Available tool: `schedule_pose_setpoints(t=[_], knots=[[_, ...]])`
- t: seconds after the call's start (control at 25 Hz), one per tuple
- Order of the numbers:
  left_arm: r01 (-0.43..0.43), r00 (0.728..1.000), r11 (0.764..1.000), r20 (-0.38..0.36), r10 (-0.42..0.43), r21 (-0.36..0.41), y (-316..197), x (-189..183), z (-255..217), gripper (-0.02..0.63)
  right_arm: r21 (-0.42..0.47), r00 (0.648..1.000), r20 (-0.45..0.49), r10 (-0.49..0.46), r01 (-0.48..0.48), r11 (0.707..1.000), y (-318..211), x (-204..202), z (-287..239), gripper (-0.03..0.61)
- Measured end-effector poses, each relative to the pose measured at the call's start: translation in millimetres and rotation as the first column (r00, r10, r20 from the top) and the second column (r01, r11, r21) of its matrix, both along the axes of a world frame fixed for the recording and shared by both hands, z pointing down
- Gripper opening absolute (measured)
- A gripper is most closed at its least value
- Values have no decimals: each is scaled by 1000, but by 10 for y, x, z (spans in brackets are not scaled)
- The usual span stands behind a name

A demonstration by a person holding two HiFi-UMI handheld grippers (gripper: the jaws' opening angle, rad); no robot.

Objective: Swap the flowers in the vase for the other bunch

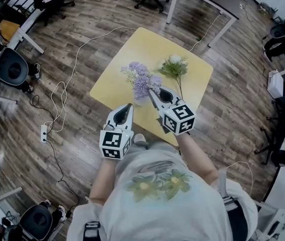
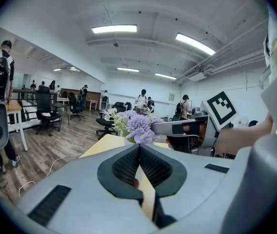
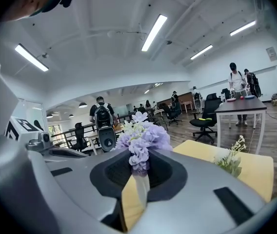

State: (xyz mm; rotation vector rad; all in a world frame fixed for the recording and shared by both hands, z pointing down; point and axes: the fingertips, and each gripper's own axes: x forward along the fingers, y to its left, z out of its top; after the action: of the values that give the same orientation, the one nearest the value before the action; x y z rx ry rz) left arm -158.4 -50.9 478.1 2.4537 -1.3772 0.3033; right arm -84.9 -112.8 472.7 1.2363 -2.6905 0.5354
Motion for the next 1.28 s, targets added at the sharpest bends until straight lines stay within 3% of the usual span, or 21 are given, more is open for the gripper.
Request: schedule_pose_setpoints(t=[1.0, 1.28], knots=[[4, 1000, 1000, 4, -4, -4, 60, -131, 45, 18, -3, 968, 250, -2, 3, 1000, -20, -68, -329, 74], [-19, 1000, 1000, 4, 19, -18, 98, 11, 110, 18, -27, 955, 296, 19, -11, 1000, 11, 58, -327, 74]])
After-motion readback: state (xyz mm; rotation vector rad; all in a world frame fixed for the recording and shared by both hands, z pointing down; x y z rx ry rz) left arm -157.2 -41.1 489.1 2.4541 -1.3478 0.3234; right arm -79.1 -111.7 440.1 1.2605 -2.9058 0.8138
